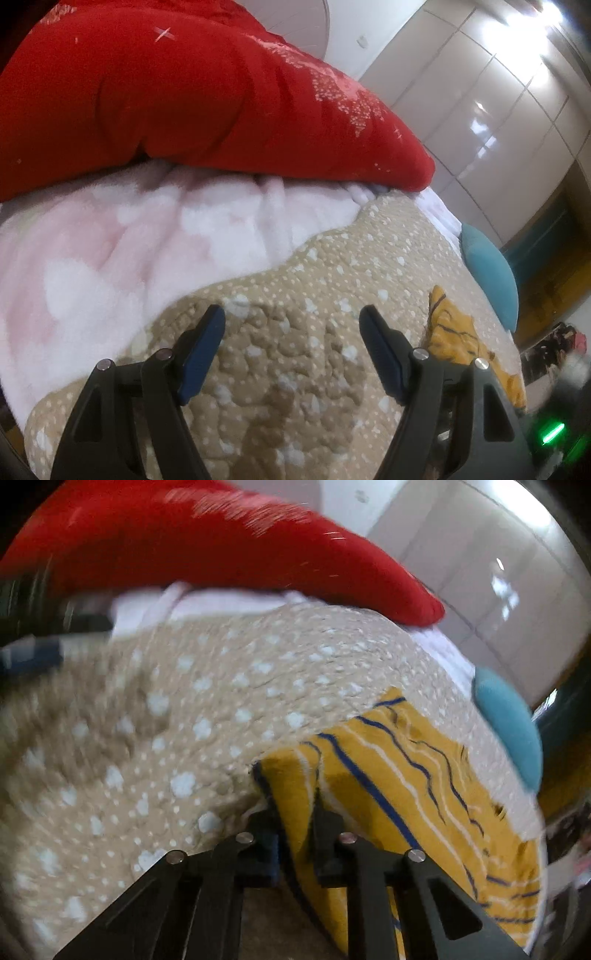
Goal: Fold small clothes
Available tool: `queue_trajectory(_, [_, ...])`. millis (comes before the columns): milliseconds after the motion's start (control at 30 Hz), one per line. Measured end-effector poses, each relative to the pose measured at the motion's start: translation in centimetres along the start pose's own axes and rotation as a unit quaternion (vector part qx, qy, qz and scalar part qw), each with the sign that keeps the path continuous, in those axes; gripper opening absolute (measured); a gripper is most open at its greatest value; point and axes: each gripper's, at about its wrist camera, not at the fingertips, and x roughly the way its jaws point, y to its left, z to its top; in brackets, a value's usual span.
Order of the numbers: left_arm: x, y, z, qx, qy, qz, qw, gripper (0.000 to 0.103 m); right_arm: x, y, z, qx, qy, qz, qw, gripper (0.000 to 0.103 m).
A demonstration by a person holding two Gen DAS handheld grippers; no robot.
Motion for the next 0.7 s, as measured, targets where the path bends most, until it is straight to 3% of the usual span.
queue_trajectory(100, [-1.4,-1.9,-0.5,0.023,0.004,-0.016,0.9996,0.074,-3.2,-5.5,0.7,0.099,-0.039,0.027,0.994,0.012])
queue_trajectory(200, [-3.3,-5.2,-1.4,0.069,0.008,-0.038,0.9968,0.076,-7.4,-13.4,-0.7,0.211,-0.084,0.039,0.973,0.012])
queue_trajectory(267, [-4.2,-7.6,-2.1,0.098,0.014,-0.055,0.9936,0.077,-9.9,-19.2,-3.6,0.292,-0.11,0.048,0.949,0.012])
queue_trajectory(333, [-4.7,-10.4,-3.2,0.13,0.022,-0.076,0.9884,0.078,-12.0,-24.5,-8.3,0.371,-0.129,0.052,0.918,0.012])
queue_trajectory(400, [-4.8,-13.0,-4.7,0.163,0.028,-0.091,0.982,0.079,-13.1,-28.6,-14.5,0.438,-0.129,0.03,0.889,0.012])
queue_trajectory(500, [-3.8,-16.9,-7.5,0.215,0.053,-0.106,0.9695,0.079,-11.8,-31.2,-22.6,0.502,-0.082,0.01,0.861,0.012])
queue_trajectory(600, [-2.5,-20.2,-10.3,0.253,0.095,-0.117,0.9557,0.079,-9.8,-31.4,-28.0,0.548,-0.059,0.053,0.832,0.012])
queue_trajectory(633, [-2.1,-21.4,-11.3,0.265,0.111,-0.122,0.9501,0.079,-9.5,-31.2,-28.8,0.555,-0.063,0.068,0.827,0.011])
queue_trajectory(700, [-1.7,-22.9,-12.5,0.279,0.131,-0.128,0.9426,0.079,-9.6,-30.7,-29.3,0.55,-0.071,0.081,0.828,0.009])
